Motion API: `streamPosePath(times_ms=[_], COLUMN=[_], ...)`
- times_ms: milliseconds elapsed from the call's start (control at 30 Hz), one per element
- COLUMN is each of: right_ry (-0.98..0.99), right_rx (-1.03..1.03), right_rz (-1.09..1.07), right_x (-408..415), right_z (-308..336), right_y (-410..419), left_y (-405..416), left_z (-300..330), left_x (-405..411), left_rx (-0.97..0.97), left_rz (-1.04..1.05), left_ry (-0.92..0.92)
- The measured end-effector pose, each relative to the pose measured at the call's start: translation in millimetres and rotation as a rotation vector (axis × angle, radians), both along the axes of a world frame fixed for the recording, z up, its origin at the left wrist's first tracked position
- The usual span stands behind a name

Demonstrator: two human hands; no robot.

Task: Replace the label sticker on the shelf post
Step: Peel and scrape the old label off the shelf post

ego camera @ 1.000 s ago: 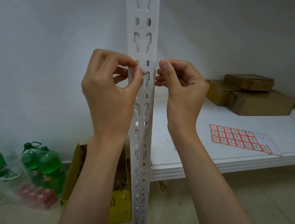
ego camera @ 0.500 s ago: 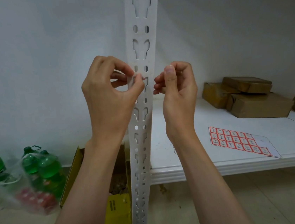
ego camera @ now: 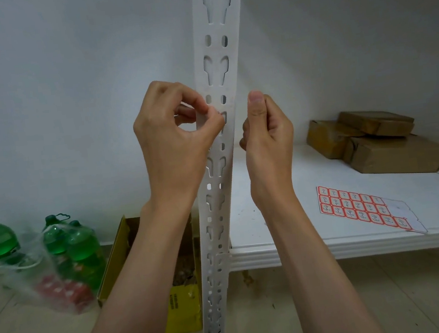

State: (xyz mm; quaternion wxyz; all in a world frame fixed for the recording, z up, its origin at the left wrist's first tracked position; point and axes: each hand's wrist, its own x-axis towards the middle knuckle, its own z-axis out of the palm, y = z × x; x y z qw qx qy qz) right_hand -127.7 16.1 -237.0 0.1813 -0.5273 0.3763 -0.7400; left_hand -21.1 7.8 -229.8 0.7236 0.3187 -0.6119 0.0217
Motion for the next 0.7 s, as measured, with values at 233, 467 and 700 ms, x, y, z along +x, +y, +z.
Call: streamPosePath(times_ms=[233, 467, 700], right_ry=[-0.045, -0.219, -0.219], right_rx=[-0.012, -0.066, -0.077], right_rz=[0.051, 0.059, 0.032], right_x=[-2.7, -5.8, -6.6], right_z=[-0.7, 2.8, 2.1], right_y=[-0.5, -1.2, -2.5], left_y=[0.6, -3.9, -3.3], left_z=[3.6, -2.4, -3.0], left_x=[3.7, 18.0, 23.1], left_rx=[0.008, 0.198, 0.223], left_rz=[0.024, -0.246, -0.313], left_ry=[-0.018, 0.093, 0.164])
